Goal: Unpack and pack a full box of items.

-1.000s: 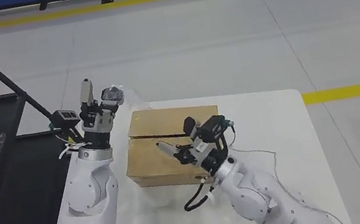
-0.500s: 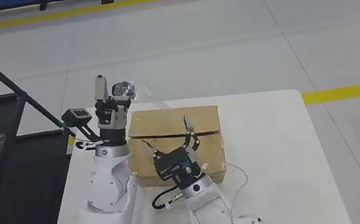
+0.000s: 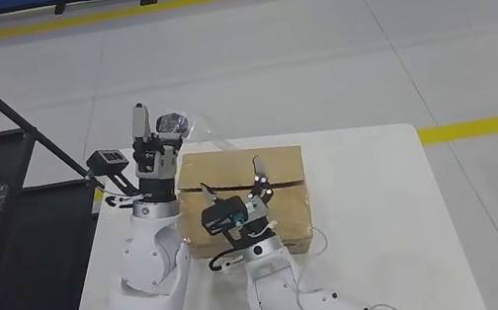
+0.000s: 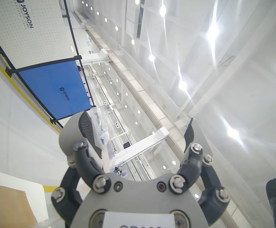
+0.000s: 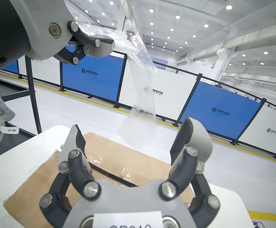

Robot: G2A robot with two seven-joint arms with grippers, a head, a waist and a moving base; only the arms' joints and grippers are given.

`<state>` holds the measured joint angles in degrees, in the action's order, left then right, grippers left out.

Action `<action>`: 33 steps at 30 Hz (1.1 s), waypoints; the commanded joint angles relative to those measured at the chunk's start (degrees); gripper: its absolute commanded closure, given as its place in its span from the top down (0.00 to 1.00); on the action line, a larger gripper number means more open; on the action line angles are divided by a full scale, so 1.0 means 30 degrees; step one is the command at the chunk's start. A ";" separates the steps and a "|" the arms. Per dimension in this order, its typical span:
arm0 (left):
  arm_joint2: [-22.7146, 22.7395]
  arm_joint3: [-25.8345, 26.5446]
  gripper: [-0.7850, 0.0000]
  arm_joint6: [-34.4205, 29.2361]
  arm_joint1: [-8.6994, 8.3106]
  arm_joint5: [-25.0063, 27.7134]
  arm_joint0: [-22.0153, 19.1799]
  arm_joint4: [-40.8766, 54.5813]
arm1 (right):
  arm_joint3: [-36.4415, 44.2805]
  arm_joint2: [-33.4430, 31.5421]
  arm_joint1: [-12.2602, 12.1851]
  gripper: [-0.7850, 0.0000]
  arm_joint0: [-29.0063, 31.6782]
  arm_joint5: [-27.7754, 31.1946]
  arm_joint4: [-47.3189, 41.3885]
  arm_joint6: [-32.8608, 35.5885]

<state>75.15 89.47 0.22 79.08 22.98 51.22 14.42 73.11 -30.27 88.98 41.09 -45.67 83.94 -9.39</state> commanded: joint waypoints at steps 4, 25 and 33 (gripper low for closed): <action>-0.0023 0.0002 1.00 -0.0264 0.0065 -0.0226 -0.0065 0.0182 | -0.0755 -0.0194 0.0044 1.00 0.0184 -0.1358 0.2186 -0.0093; 0.1074 0.0454 1.00 -0.2226 0.0084 -0.1423 0.0112 0.2279 | -0.4469 -0.0784 0.2023 1.00 -0.0150 -0.3006 1.4345 0.8616; 0.1067 0.1239 1.00 -0.2391 0.0113 -0.2074 0.0529 0.2419 | -0.5190 -0.1593 0.2740 1.00 -0.0131 -0.3722 1.5483 0.8982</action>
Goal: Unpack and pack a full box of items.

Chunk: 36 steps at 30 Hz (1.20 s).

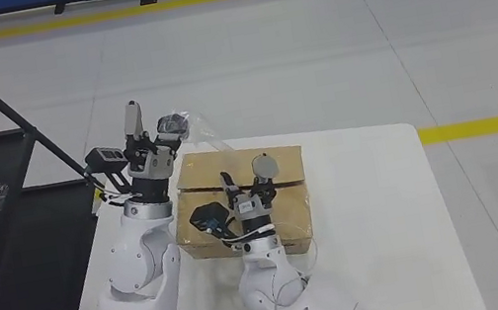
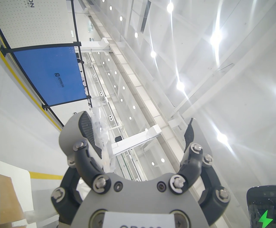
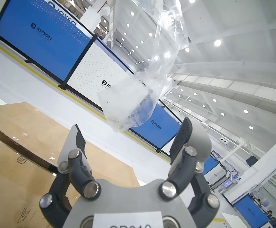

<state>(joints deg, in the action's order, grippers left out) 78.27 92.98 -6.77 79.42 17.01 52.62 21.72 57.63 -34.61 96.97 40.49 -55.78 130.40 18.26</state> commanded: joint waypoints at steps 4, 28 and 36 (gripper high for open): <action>0.0142 -0.0159 1.00 -0.0321 -0.0002 -0.0049 0.0085 0.0096 | 0.0132 -0.0708 0.0263 1.00 0.0389 -0.0741 0.0013 -0.1129; -0.0626 -0.1027 1.00 0.0609 0.0339 0.0537 -0.0307 -0.0453 | 0.2512 -0.3810 0.0811 1.00 0.3190 -0.0719 0.0587 -0.4787; -0.0521 -0.1075 1.00 0.0651 0.0393 0.0515 -0.0263 -0.0559 | 0.3696 -0.4586 0.0821 1.00 0.4151 0.0527 -0.0091 -0.6072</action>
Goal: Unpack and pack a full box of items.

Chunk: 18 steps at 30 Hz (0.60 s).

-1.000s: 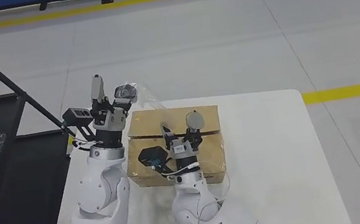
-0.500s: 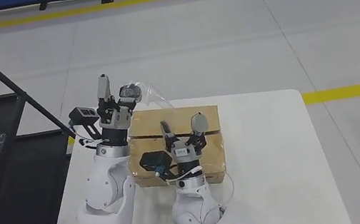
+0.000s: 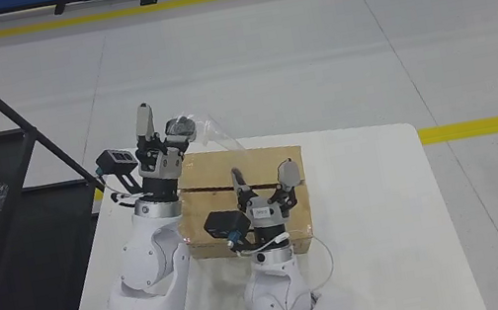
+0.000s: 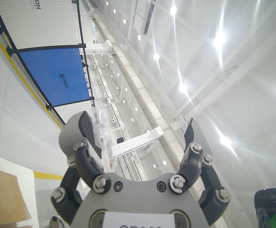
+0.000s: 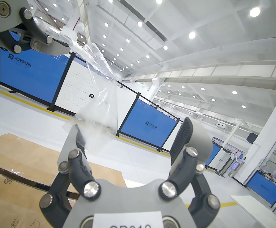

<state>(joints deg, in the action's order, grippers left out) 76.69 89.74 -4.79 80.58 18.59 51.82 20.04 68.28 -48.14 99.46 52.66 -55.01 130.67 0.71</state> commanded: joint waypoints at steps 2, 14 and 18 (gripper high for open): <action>0.0024 -0.0009 1.00 -0.0017 0.0018 -0.0031 0.0010 -0.0034 | 0.0404 -0.0260 -0.0031 1.00 0.0305 0.0681 -0.0430 -0.0696; 0.0131 -0.0332 1.00 -0.0086 0.0090 -0.0031 -0.0045 -0.0199 | 0.1834 -0.1058 -0.0041 1.00 0.1552 0.1702 -0.2268 -0.3457; 0.0156 -0.0417 1.00 -0.0084 0.0118 -0.0049 -0.0085 -0.0183 | 0.2066 -0.1296 -0.0048 0.57 0.1767 0.2623 -0.2872 -0.4077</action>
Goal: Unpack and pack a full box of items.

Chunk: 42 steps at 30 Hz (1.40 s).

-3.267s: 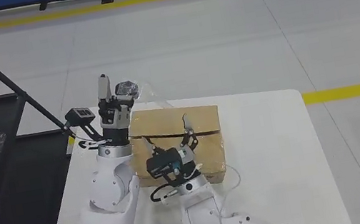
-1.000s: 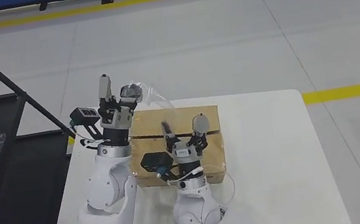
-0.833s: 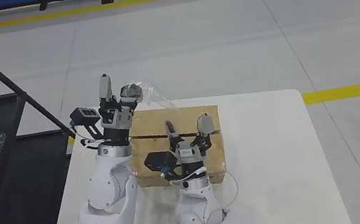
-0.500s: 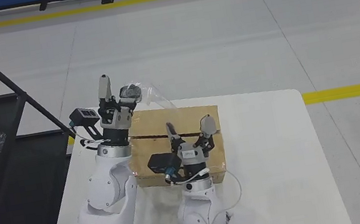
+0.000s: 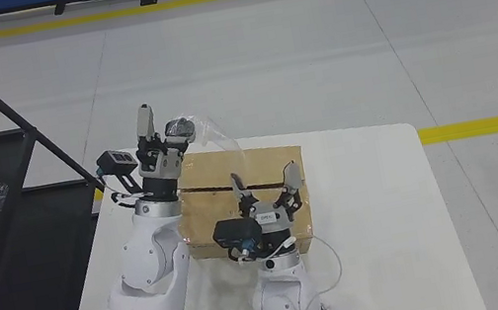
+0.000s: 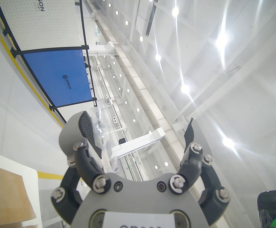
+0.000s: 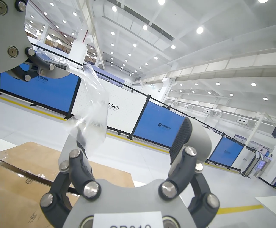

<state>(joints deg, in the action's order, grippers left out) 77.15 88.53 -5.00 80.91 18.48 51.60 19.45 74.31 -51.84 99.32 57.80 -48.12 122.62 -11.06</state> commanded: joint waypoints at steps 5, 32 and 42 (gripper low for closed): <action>0.0013 -0.0031 1.00 -0.0077 0.0040 -0.0023 -0.0033 -0.0015 | 0.0355 -0.0278 0.0000 0.28 0.0379 0.1700 -0.1340 -0.0977; 0.0294 -0.0120 1.00 -0.0717 0.0096 -0.0407 0.0197 -0.0593 | 0.3740 -0.3205 -0.0287 0.00 0.1531 0.7132 -0.6126 -0.1831; 0.0744 -0.0326 1.00 -0.1167 0.0034 -0.0420 0.0314 -0.0609 | 0.4914 -0.4310 -0.0442 0.00 0.1775 0.7723 -0.6216 -0.1192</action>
<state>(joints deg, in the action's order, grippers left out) 79.27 87.66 -8.37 81.03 17.27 52.53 17.67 88.80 -64.53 98.02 63.06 -25.03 104.14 -14.66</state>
